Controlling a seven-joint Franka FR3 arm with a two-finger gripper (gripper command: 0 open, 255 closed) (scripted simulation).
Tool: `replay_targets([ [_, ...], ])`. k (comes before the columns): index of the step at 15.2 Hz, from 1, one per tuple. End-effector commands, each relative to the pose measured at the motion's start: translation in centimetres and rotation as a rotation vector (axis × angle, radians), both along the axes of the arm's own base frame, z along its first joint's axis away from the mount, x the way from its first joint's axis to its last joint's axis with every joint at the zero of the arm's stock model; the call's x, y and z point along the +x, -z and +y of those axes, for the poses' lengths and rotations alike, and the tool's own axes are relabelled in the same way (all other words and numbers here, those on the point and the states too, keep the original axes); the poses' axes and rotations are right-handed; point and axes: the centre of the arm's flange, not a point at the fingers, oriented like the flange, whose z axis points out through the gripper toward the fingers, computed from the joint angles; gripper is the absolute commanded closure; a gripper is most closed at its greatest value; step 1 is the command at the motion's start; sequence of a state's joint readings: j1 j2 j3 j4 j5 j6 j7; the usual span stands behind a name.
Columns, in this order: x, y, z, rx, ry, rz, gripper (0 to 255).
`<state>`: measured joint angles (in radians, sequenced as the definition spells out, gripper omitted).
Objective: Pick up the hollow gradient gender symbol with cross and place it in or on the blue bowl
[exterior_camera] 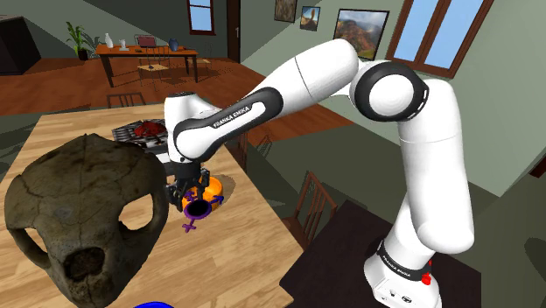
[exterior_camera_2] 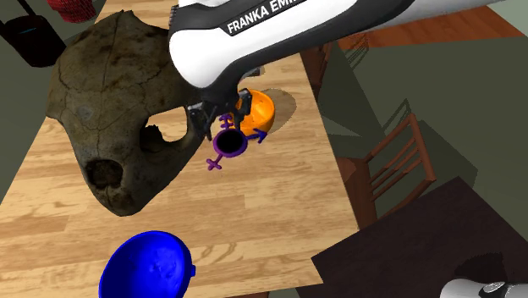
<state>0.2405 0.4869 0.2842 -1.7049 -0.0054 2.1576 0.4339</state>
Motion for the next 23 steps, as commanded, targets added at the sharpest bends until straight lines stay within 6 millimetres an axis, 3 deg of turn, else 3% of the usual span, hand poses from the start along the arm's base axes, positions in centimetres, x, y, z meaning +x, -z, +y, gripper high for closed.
replay_targets([
  [1,-0.7,-0.3,1.1,0.0,0.0,0.0,255],
  [23,-17.0,-0.8,25.5,0.0,0.0,0.0,255],
])
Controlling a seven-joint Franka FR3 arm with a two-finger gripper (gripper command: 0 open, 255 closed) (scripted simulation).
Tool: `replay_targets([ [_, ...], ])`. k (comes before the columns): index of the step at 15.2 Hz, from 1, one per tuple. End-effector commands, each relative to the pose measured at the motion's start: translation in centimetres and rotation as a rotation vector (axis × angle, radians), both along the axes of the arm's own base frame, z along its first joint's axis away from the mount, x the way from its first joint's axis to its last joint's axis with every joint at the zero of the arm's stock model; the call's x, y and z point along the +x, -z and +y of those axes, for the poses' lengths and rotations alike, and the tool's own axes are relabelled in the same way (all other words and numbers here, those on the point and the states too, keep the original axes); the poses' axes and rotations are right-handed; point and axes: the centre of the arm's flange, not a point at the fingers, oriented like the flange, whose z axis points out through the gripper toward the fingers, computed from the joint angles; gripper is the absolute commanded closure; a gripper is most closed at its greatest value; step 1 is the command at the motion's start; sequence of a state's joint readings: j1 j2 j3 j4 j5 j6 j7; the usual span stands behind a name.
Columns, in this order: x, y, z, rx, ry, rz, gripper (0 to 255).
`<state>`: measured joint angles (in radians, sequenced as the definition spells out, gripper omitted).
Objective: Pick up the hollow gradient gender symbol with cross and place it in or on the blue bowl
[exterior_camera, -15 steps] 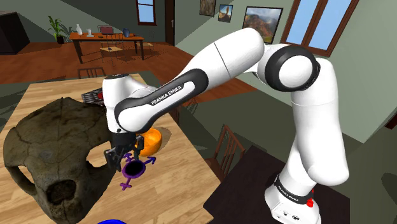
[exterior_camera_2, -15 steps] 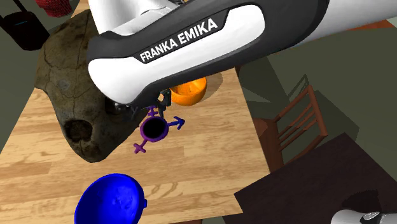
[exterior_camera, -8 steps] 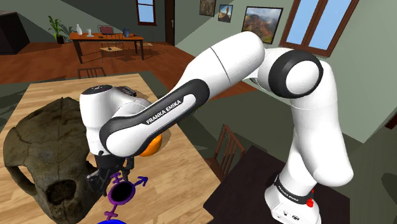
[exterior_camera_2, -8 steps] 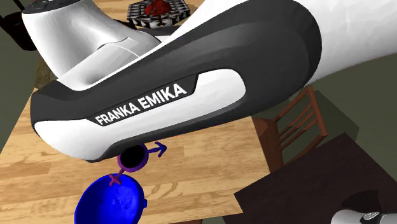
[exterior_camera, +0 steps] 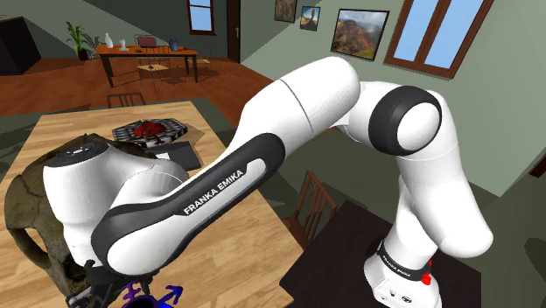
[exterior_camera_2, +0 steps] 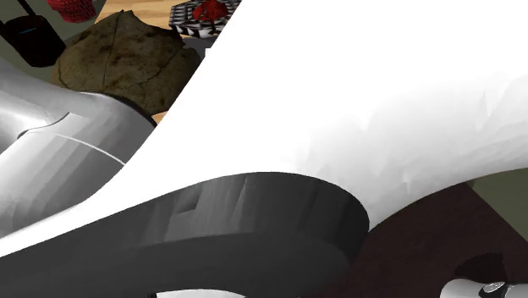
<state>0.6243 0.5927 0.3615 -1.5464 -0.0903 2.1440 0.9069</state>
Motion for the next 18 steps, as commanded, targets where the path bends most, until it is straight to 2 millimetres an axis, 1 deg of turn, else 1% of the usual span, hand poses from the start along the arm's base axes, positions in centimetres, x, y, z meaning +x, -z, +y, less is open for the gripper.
replay_targets([
  [1,-0.8,0.5,1.1,0.0,0.002,0.0,255],
  [14,-0.8,7.3,1.1,0.0,0.002,0.0,255],
  [18,-0.8,7.5,1.1,0.0,0.002,0.0,255],
])
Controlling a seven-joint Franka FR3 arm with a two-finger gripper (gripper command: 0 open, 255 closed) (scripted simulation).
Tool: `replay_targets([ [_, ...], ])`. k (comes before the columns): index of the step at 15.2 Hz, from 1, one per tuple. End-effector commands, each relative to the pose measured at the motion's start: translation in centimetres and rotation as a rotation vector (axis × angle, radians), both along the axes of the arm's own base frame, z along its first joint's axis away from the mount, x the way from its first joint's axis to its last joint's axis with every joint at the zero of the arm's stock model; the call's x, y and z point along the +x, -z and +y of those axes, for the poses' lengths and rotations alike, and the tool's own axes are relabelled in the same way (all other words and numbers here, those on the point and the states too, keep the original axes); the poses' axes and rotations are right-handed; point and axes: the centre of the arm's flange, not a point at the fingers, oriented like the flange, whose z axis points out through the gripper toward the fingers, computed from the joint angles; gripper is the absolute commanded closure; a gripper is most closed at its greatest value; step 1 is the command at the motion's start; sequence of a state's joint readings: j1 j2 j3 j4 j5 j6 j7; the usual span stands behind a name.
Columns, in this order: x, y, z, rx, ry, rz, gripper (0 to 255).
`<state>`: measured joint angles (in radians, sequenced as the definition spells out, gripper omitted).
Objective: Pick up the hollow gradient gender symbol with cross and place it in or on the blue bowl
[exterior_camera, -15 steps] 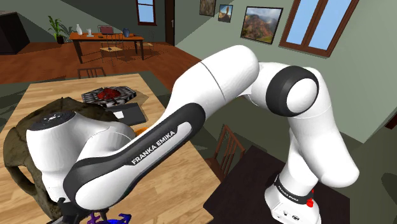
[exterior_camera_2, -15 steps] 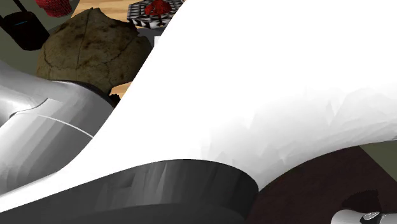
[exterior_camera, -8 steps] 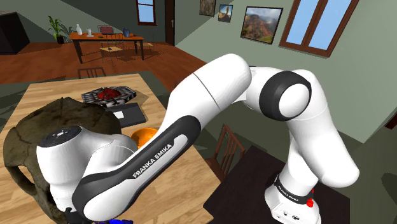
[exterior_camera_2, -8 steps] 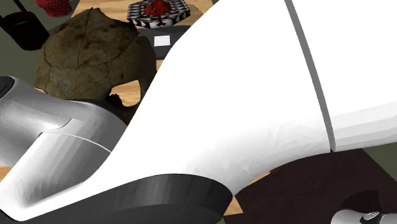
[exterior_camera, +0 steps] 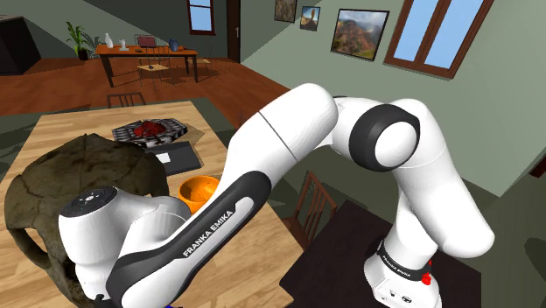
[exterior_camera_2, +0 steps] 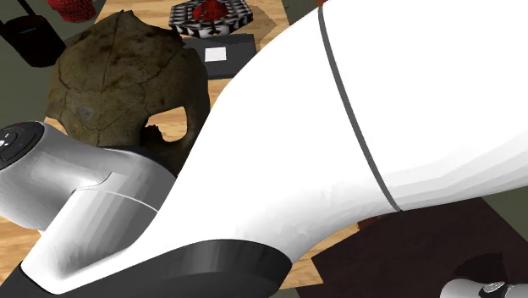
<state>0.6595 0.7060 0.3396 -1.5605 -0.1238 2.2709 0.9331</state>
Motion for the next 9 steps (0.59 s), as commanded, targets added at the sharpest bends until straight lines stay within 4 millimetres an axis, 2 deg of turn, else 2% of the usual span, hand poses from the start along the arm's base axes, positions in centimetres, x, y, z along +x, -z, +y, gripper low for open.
replay_targets([
  [1,-0.01,0.05,0.01,0.0,0.0,0.0,255],
  [4,-0.01,0.05,0.0,0.0,0.0,0.0,255],
  [5,-0.01,0.05,0.0,0.0,0.0,0.0,0],
  [9,-0.01,0.05,0.0,0.0,0.0,0.0,0],
])
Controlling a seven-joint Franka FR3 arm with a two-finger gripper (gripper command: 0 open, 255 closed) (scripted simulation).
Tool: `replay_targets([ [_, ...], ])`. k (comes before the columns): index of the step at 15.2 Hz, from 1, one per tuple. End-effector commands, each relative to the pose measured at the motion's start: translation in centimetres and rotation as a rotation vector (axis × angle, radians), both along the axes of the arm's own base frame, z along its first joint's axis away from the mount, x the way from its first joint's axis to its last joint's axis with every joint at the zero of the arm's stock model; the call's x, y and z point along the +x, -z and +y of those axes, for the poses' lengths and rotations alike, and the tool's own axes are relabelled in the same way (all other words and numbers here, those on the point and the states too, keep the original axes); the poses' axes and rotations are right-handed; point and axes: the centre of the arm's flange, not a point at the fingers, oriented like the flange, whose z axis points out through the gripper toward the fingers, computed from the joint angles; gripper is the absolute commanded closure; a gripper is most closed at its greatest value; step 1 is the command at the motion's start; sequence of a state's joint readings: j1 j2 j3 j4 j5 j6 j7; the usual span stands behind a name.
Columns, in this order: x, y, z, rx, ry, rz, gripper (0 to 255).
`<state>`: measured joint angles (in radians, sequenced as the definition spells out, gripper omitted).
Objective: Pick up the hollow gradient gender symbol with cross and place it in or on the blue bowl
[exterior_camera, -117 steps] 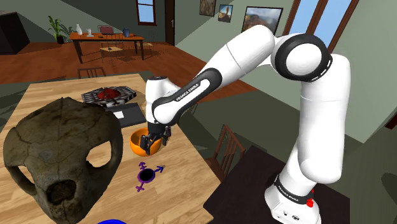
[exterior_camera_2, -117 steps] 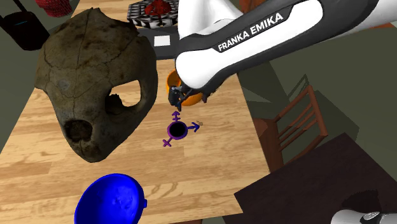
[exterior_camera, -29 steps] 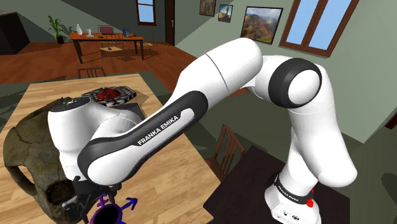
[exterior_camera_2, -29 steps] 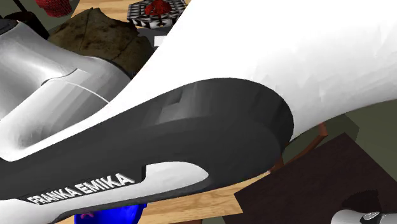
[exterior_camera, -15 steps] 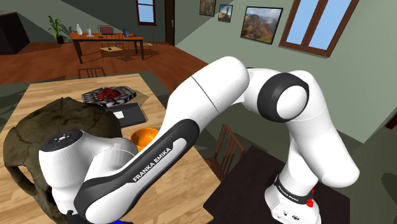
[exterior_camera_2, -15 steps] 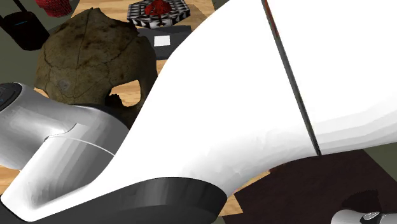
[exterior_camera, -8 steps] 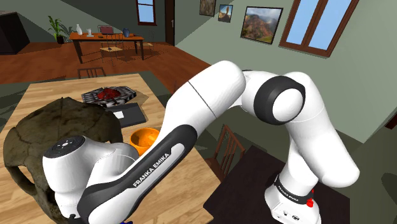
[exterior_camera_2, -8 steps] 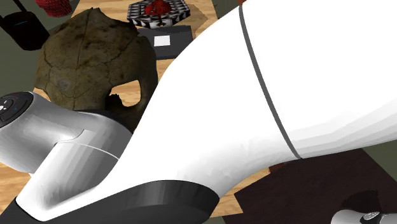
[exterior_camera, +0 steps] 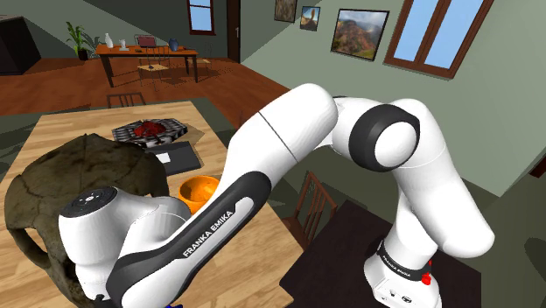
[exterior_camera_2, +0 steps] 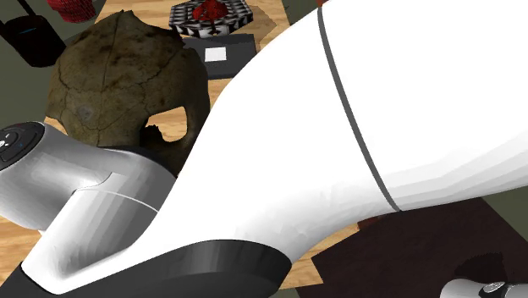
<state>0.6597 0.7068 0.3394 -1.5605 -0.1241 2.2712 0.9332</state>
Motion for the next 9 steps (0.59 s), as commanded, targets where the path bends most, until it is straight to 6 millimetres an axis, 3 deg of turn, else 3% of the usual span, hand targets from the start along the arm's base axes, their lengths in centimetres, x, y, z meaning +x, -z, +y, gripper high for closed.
replay_targets([
  [1,0.0,0.0,0.0,0.0,0.0,0.0,0],
  [5,0.4,-5.0,-0.5,0.0,0.0,0.0,0],
  [9,0.4,-5.0,-0.5,0.0,0.0,0.0,0],
])
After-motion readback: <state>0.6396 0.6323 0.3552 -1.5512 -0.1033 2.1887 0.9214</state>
